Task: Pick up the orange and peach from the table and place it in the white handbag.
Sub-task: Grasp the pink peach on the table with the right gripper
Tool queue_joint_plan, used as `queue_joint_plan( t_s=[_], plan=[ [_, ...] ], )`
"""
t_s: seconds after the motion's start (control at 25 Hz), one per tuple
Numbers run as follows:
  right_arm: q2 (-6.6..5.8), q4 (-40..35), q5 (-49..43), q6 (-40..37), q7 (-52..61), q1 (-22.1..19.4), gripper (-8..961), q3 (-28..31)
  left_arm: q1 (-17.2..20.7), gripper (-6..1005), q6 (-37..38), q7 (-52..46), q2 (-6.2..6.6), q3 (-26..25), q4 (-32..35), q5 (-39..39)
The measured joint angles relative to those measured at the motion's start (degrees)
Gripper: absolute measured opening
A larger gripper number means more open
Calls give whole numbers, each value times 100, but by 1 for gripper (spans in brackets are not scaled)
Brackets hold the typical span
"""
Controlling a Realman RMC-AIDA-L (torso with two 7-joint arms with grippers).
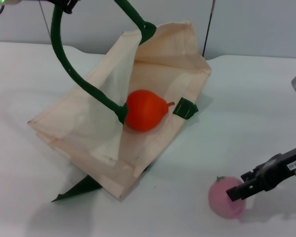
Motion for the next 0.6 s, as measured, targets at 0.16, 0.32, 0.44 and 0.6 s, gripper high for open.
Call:
queue_joint_plan(
  t_s=[0.16,0.32,0.44,0.6],
  plan=[
    [1,5,91,15,18,34,803,-111,-3,117,0,0,0,0,-5,54],
    [3,126,98,-37,11,91,803,-149,-42,117,0,-1,-5,22,-45,74],
    [5,346,100,-123,-28,199,803,-154,-51,117,0,-4,-5,26,-52,74],
    [1,465,98,-188,-46,265,804,-166,-52,117,0,-4,-5,33,-60,74]
  ],
)
